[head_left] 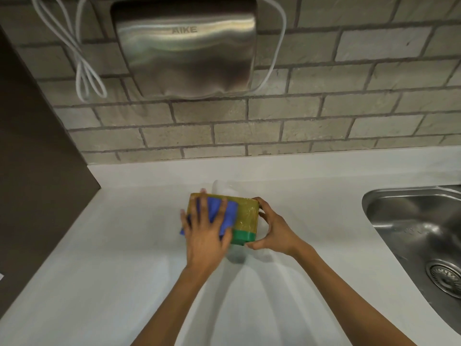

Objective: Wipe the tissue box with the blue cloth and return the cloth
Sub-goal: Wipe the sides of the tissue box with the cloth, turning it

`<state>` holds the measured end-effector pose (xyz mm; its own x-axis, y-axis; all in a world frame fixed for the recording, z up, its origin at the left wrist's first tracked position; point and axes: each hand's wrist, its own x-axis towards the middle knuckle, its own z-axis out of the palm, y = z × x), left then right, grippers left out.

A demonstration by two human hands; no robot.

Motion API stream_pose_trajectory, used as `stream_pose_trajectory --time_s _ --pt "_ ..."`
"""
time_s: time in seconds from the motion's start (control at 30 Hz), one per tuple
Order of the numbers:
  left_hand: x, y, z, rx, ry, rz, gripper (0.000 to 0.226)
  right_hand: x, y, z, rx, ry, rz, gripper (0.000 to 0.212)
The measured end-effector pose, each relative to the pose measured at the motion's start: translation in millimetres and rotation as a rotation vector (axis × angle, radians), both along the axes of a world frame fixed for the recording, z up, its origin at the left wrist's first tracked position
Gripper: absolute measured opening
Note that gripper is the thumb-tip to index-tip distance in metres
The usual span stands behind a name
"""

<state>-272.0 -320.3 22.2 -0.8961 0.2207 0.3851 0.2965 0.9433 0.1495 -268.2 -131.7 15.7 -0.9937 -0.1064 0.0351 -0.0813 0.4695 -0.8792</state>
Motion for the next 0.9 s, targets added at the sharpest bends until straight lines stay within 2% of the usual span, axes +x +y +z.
stream_pose_trajectory --time_s 0.07,0.13,0.27,0.43,0.5,0.6,0.67,0.77,0.9 --pt "-4 -11 -1 0.227 -0.066 0.164 0.061 0 1 -1 -0.006 -0.002 0.007 0.090" --pt "-2 -5 1 0.328 -0.092 0.210 0.059 0 1 -1 -0.005 -0.004 0.019 0.089" --pt "7 37 9 0.232 -0.082 0.077 0.070 1 0 1 -0.005 0.014 0.020 0.089" --pt "9 52 2 0.040 -0.022 -0.130 0.055 2 3 1 -0.012 -0.006 0.010 0.097" --pt "1 35 -3 0.057 -0.065 -0.064 0.057 1 4 1 -0.016 0.002 0.009 0.094" --pt "-10 1 -5 0.254 -0.112 0.171 0.055 1 2 2 -0.014 0.001 0.008 0.093" --pt "-10 -7 -3 0.363 -0.086 0.225 0.054 2 1 3 0.004 -0.005 0.014 0.089" --pt "-1 16 -4 0.298 -0.078 0.194 0.053 2 -1 4 0.018 0.003 0.012 0.087" --pt "13 48 -3 0.081 0.004 -0.051 0.052 3 -1 6 0.003 0.016 0.015 0.086"
